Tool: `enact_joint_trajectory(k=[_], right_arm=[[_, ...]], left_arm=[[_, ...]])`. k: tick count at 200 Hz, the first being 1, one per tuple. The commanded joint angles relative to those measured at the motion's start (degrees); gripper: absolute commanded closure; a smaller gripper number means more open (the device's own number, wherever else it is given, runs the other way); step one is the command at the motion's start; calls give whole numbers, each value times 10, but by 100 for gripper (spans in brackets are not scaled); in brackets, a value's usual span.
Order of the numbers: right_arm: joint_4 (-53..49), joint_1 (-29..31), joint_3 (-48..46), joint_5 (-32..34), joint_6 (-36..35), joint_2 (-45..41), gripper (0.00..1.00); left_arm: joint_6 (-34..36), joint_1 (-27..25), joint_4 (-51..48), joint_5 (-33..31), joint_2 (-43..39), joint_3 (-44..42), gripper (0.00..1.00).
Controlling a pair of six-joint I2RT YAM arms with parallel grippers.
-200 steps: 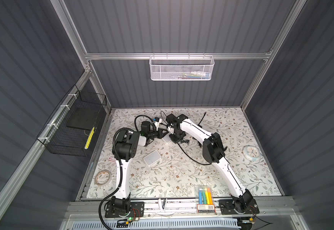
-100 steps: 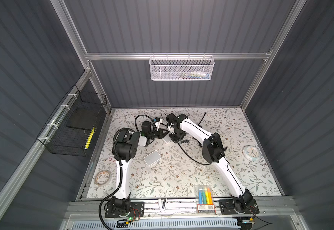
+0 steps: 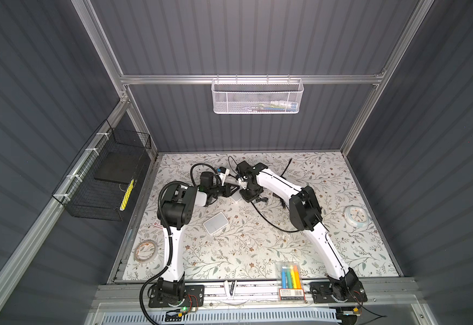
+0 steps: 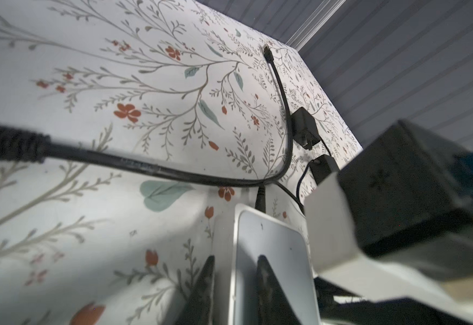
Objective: Insert the plug into the switch port
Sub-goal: 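Open the left gripper off the router while the right gripper lifts the plug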
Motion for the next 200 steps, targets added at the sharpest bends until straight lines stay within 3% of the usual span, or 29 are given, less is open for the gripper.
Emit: enact_joint_trajectory(k=[1, 48, 105, 137, 171, 200], right_arm=[[257, 3, -38, -5, 20, -51, 100], [302, 18, -152, -1, 28, -95, 100], [351, 42, -223, -11, 34, -129, 100], [376, 62, -217, -12, 29, -120, 100], [378, 78, -214, -11, 30, -128, 100], [345, 79, -211, 18, 21, -167, 100]], left_arm=[[-3, -6, -184, 69, 4, -48, 71], [-13, 19, -199, 13, -78, -65, 58], [-7, 51, -273, -103, -256, -87, 45], [-20, 80, -298, -189, -365, -141, 44], [-29, 105, -323, -227, -453, -184, 43], [-34, 114, -329, -239, -480, -196, 43]])
